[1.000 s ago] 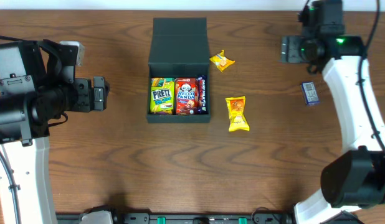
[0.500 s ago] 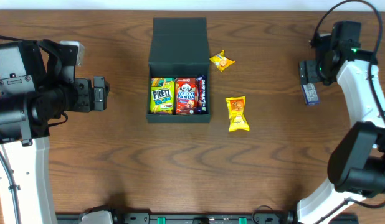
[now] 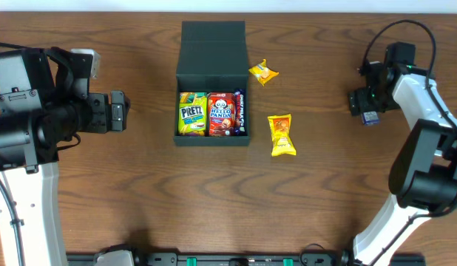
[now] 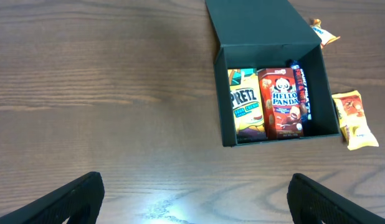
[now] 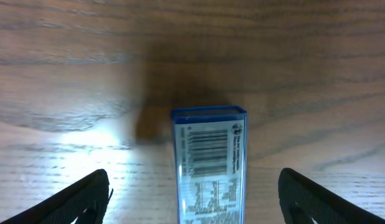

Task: Pack container
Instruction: 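Grasp the small blue packet with the right gripper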

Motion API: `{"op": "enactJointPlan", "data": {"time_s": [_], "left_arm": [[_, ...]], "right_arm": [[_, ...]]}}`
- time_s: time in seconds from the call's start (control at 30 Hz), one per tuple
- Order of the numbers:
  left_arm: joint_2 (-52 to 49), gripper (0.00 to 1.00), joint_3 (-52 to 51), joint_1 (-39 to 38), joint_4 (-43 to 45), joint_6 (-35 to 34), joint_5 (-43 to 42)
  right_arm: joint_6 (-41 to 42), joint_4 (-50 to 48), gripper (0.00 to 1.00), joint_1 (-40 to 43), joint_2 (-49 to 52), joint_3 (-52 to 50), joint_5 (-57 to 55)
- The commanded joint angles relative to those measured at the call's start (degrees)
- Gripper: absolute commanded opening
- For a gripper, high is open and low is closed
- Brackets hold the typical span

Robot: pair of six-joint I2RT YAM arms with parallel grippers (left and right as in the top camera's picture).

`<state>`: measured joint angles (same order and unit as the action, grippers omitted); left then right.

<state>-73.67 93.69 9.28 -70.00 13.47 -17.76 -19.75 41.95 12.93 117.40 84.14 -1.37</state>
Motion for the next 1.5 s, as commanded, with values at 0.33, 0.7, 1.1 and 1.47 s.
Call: {"op": "enactJointPlan", "data": {"time_s": [0.33,0.7,1.1,1.47], "left_arm": [[0.2,0.95,0.9,0.1,0.2,-0.4,0.3],[0.2,0.95,0.9,0.1,0.2,-0.4,0.3],[0.2,0.95,0.9,0.1,0.2,-0.4,0.3],[0.2,0.95,0.9,0.1,0.2,-0.4,0.3]], "right_arm": [[-0.5,-1.3,0.81,3.7,4.5,-0.5,6.4],[-0.4,-1.9,0.58,3.7,4.5,-0.5,7.4],[7.3,-2.0,0.26,3.4,4.4,-0.5,7.8],[15.3,5.3,0.02,-4.4,1.4,7.5,12.7]]}}
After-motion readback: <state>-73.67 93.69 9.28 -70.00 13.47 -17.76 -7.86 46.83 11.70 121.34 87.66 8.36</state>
